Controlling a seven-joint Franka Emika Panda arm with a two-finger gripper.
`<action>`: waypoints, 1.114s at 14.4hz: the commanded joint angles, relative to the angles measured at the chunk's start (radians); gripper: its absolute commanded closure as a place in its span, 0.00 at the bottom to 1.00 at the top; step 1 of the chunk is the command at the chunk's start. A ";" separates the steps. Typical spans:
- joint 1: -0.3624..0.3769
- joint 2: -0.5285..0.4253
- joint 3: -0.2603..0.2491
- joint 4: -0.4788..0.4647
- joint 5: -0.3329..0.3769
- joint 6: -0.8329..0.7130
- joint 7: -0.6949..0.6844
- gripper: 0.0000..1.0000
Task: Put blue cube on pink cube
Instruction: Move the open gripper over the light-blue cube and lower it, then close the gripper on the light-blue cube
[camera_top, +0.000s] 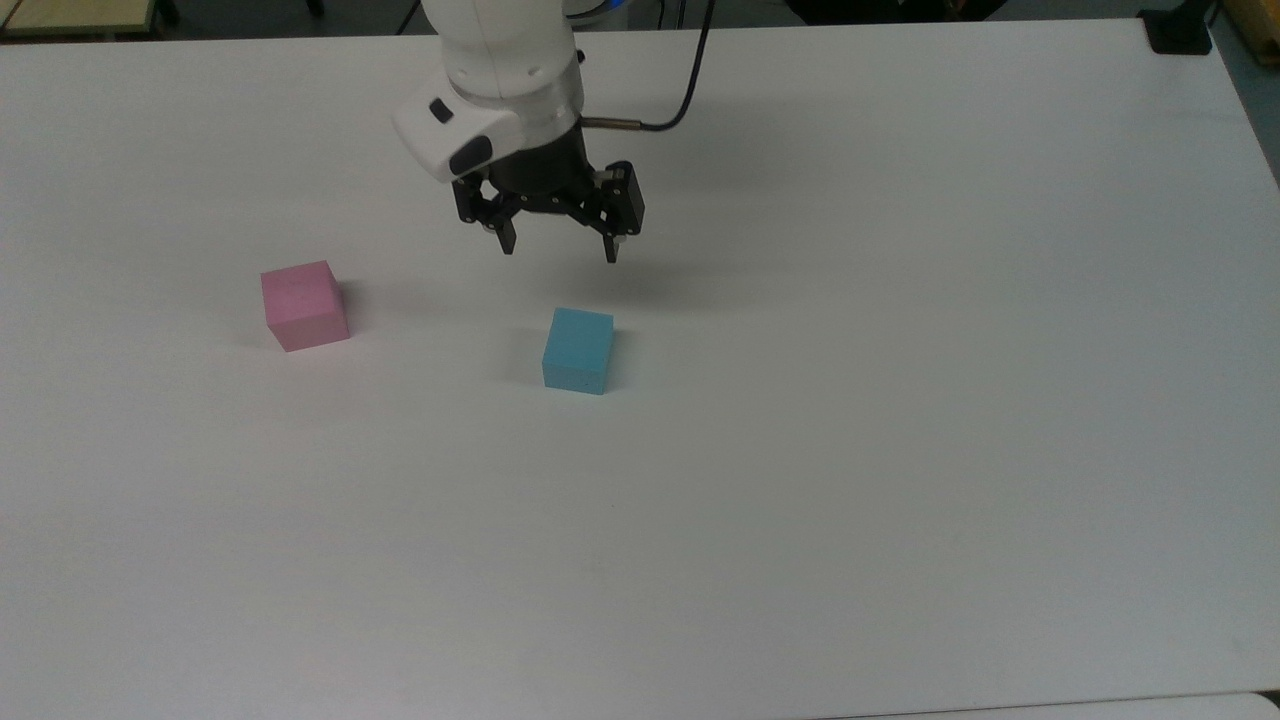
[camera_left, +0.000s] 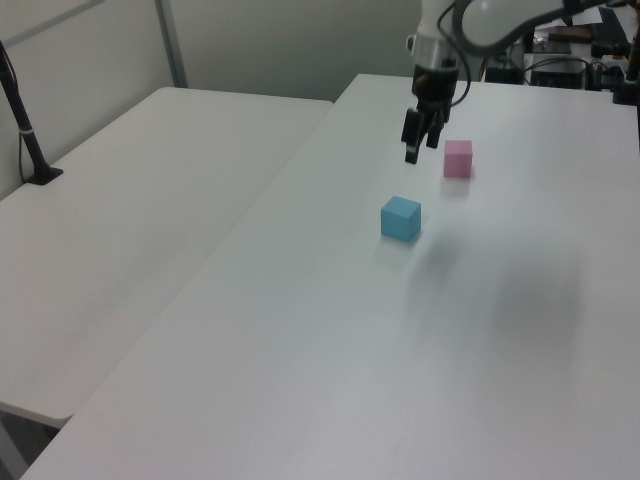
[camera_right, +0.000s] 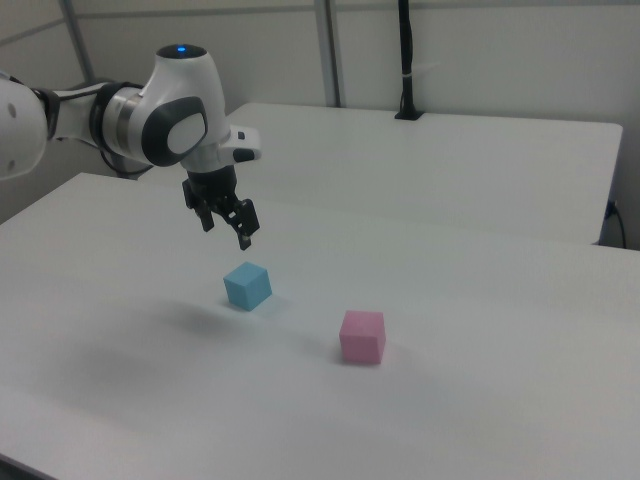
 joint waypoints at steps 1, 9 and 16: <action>0.027 0.057 -0.005 0.005 -0.086 0.068 0.087 0.00; 0.061 0.177 0.025 0.022 -0.181 0.143 0.201 0.00; 0.059 0.235 0.034 0.040 -0.284 0.168 0.281 0.00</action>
